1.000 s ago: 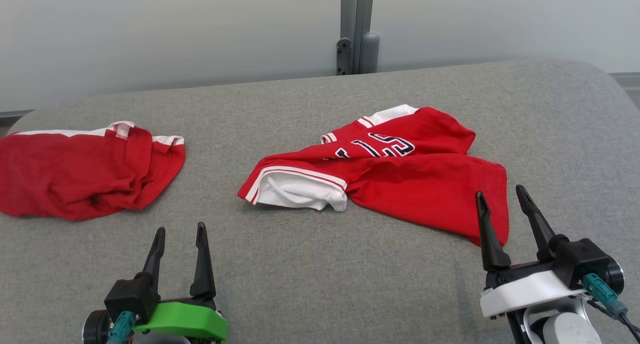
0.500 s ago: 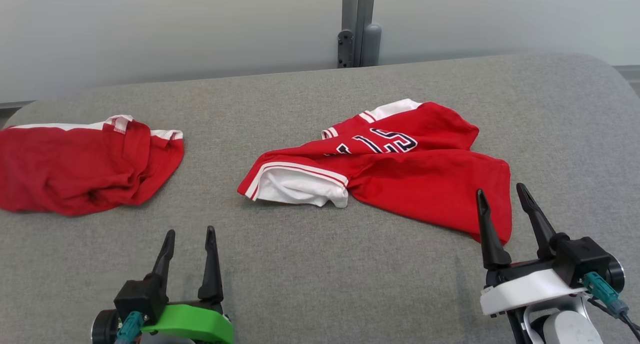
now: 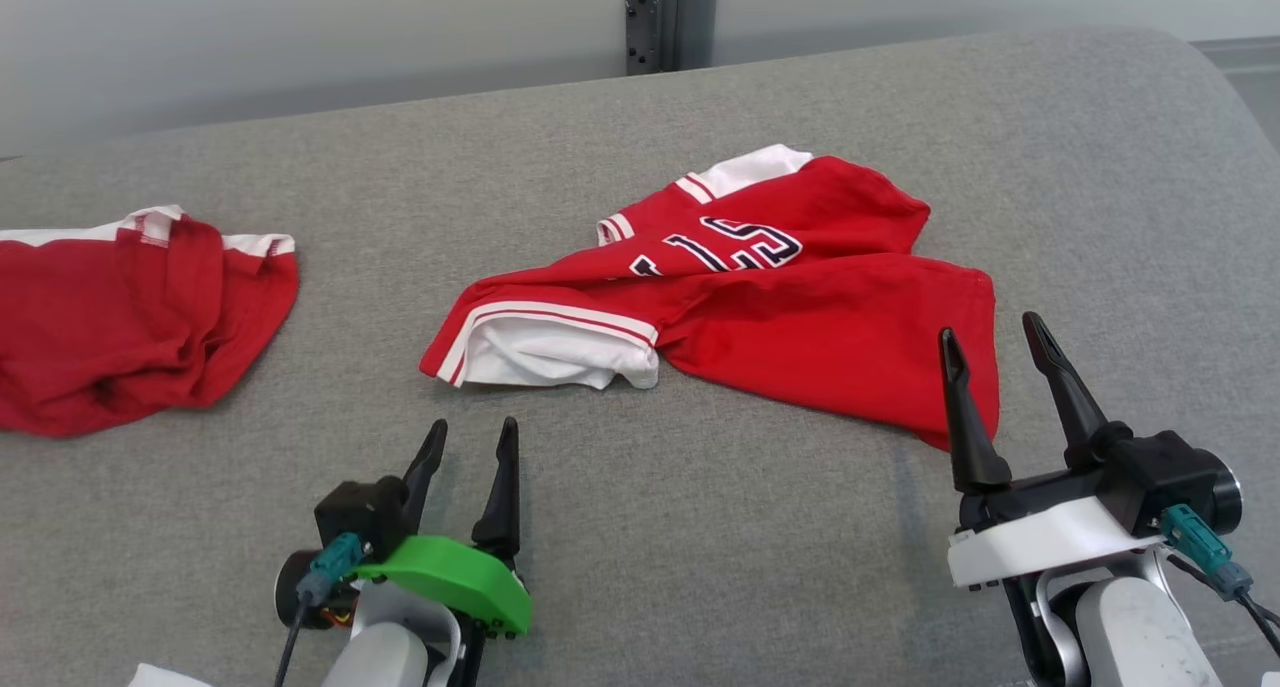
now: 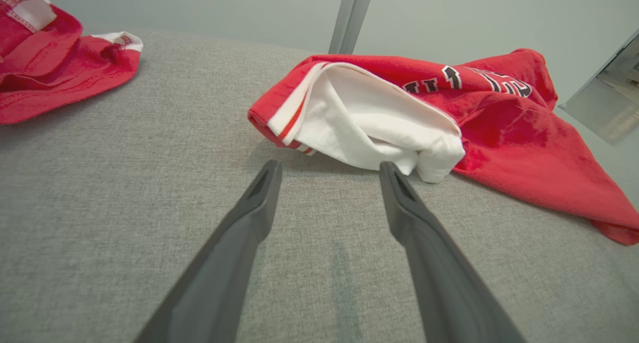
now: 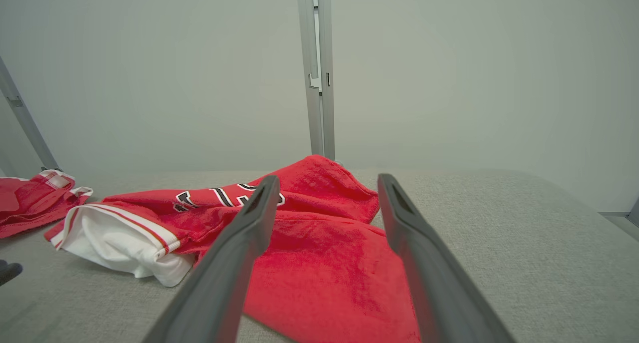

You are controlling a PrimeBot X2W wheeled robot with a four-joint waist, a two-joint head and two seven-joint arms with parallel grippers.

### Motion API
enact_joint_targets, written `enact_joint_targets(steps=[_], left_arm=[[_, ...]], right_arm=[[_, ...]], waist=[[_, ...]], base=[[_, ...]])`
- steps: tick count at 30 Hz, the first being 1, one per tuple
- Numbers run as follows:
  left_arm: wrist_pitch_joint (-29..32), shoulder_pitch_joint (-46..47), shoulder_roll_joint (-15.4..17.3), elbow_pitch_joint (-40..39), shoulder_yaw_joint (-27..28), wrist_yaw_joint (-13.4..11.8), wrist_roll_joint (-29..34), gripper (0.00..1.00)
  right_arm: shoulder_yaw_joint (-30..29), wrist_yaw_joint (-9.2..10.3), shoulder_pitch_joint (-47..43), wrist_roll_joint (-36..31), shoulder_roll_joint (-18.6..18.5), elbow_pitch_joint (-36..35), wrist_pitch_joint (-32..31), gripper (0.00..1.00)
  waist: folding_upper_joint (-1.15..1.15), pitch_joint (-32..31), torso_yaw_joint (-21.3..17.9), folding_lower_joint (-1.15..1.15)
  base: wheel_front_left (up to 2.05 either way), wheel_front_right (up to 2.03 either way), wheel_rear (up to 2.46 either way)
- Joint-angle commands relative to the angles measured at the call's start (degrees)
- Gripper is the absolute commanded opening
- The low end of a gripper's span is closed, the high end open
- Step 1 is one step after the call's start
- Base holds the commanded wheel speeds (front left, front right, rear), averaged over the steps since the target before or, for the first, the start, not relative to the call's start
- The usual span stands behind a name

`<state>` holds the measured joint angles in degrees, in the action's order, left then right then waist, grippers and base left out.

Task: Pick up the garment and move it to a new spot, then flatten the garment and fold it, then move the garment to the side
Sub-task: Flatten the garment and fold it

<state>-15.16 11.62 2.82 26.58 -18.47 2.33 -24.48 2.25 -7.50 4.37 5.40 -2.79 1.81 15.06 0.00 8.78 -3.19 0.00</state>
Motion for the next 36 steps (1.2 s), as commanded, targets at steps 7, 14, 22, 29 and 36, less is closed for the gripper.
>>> enact_joint_targets(steps=[7, 14, 22, 29, 36], left_arm=[[0.0, 6.3, 0.2, 4.7, 0.6, -1.3, -7.4, 1.0], [0.0, 8.3, 0.2, 6.7, 4.4, -1.3, -8.9, 1.0], [0.0, 6.7, 0.2, 4.2, 4.3, 0.9, -8.8, 0.0], [0.0, 2.4, 0.2, -4.3, 2.2, 2.8, -7.2, 0.0], [2.1, -5.1, 2.9, -14.7, -0.8, 3.5, -4.7, 0.0]], right_arm=[[-0.2, 0.01, 1.9, 0.0, -0.2, -0.5, 0.2, 1.0], [-0.3, 0.01, 2.0, 0.8, -0.2, -0.6, 0.2, 1.0], [-0.3, 0.01, 1.1, 1.5, -0.2, -0.1, 0.2, 1.0], [-0.5, 0.01, -0.5, 1.6, -0.2, 0.2, 0.2, 1.0], [-0.6, 0.01, -2.2, 2.0, -0.2, 0.6, 0.2, 1.0]], waist=[[0.0, 5.7, -6.5, 0.0], [0.0, 6.8, -9.5, 0.0], [0.0, 4.9, -9.0, 0.0], [0.0, 1.8, -5.4, 0.0], [0.0, -1.6, -0.7, 0.0]], base=[[0.0, 0.0, 0.0], [0.0, 0.0, 0.0], [0.0, 0.0, 0.0], [0.0, 0.0, 0.0], [0.0, 0.0, 0.0]])
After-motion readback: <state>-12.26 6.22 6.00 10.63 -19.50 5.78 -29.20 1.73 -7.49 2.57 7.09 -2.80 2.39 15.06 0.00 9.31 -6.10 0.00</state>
